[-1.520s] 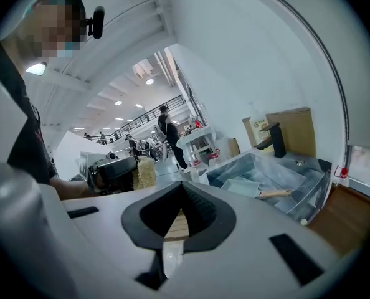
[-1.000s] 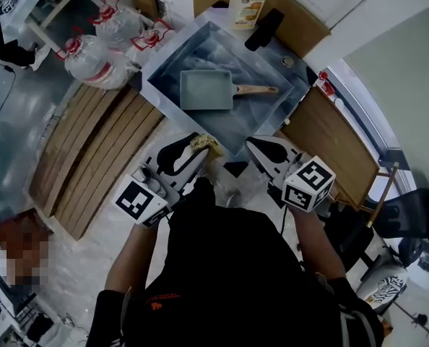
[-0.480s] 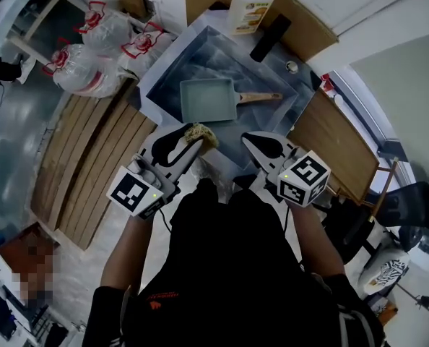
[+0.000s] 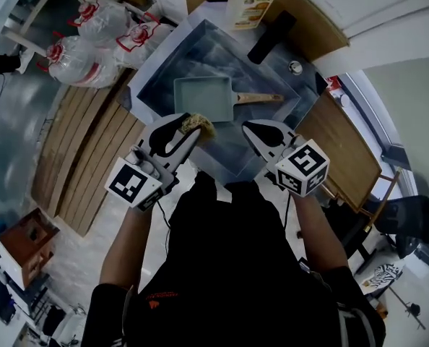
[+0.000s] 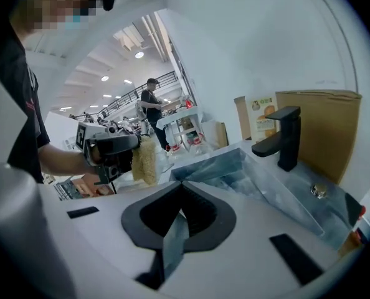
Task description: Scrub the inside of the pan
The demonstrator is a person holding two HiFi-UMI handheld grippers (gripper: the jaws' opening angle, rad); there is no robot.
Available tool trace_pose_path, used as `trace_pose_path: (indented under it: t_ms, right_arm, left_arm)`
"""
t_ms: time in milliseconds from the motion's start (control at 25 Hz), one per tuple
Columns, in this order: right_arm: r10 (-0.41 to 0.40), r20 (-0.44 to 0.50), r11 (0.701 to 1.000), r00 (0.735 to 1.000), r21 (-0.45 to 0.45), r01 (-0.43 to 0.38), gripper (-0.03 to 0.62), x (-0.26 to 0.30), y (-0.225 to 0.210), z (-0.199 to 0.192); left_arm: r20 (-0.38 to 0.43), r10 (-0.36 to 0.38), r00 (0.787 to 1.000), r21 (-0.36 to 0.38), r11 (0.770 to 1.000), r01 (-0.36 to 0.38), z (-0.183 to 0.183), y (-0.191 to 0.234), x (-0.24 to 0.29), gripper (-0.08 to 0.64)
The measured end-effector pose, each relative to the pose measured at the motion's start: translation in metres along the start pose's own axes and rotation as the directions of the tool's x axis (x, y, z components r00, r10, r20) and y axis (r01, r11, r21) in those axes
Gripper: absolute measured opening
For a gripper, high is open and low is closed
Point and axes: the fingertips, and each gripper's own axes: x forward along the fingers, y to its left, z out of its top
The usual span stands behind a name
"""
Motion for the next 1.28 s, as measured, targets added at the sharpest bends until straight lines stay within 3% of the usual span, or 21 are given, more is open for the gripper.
trace_pose_path:
  t_ms: [280,480,800,1040,1280]
  right_arm:
    - [0.014,-0.114,0.999,0.993,-0.034,-0.018,0.005,0.023,-0.061,-0.022]
    - [-0.003,-0.229,0.997,0.973,-0.076,-0.014,0.005,0.044,-0.101,-0.046]
    - [-0.073,-0.445,0.969,0.893,-0.244,-0.042,0.005,0.078,-0.137,-0.088]
    - [-0.139,-0.579,0.894,0.803,-0.422,-0.15,0.022,0.093,-0.151,-0.119]
    - [-0.245,-0.651,0.795,0.719,-0.559,-0.236,0.167,0.094,-0.169,-0.142]
  left_arm:
    - [-0.037,0.071,0.997,-0.011,0.997,-0.071,-0.012,0.023,0.044,0.123]
    - [-0.04,0.105,0.994,0.025,0.994,-0.104,-0.032,0.053,0.075,0.123]
    - [-0.107,0.124,0.986,0.012,0.992,-0.124,-0.064,0.097,0.116,0.123]
    - [-0.154,0.124,0.98,-0.01,0.992,-0.127,-0.09,0.119,0.137,0.123]
    - [-0.19,0.126,0.974,-0.014,0.991,-0.131,-0.111,0.128,0.147,0.121]
